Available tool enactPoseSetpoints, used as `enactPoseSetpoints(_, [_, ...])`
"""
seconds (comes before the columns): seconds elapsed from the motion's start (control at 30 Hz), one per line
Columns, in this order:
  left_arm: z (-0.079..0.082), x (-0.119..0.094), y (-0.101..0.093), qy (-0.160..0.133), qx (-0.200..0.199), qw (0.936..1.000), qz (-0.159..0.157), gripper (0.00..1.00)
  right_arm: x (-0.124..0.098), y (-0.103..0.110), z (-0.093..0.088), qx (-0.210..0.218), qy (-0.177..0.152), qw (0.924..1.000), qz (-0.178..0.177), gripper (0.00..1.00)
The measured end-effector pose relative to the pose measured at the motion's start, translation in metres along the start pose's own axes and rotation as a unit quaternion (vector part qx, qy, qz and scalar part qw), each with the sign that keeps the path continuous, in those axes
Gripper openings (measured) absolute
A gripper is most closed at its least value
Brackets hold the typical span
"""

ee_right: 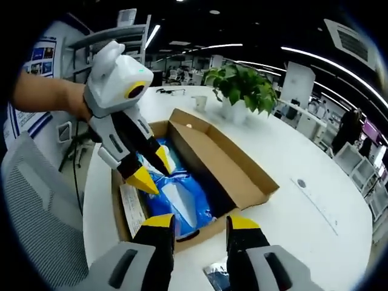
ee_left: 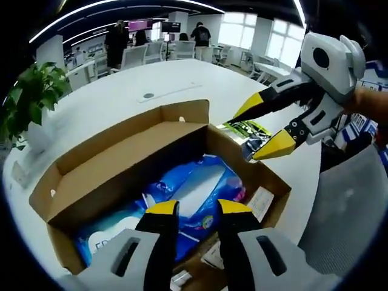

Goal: Operate the shoe box by opening the lid, removing the specified soft item, and placing it in the target area until the item is outside and the box remains undamaged.

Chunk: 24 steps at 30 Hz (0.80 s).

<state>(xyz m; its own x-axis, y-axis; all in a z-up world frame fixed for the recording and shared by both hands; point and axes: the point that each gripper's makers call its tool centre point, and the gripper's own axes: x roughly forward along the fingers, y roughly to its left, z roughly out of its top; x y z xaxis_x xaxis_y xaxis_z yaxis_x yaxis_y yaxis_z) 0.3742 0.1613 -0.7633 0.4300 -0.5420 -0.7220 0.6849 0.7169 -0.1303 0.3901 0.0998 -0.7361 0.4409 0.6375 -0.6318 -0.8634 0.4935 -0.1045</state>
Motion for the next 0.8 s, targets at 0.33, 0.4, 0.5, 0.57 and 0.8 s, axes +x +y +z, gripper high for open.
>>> enactPoseSetpoints(0.33, [0.000,0.012,-0.008,0.012,0.020,0.9991,-0.036,0.24,0.025,0.003,0.002,-0.032,0.016,0.9993,0.008,0.23])
enactPoseSetpoints(0.4, [-0.001,0.014,-0.011,0.016,0.026,0.9987,-0.042,0.22,0.029,0.005,0.003,-0.039,0.020,0.9990,0.011,0.22])
enactPoseSetpoints(0.5, [-0.003,0.018,-0.011,0.021,0.032,0.9981,-0.049,0.20,0.037,0.006,0.002,-0.050,0.027,0.9983,0.015,0.21])
enactPoseSetpoints(0.57, [-0.004,0.020,-0.012,0.023,0.030,0.9979,-0.054,0.18,0.041,0.007,0.002,-0.052,0.030,0.9981,0.017,0.19])
enactPoseSetpoints(0.8, [-0.012,0.026,-0.013,0.033,0.030,0.9971,-0.061,0.10,0.059,0.011,-0.001,-0.085,0.051,0.9948,0.023,0.11])
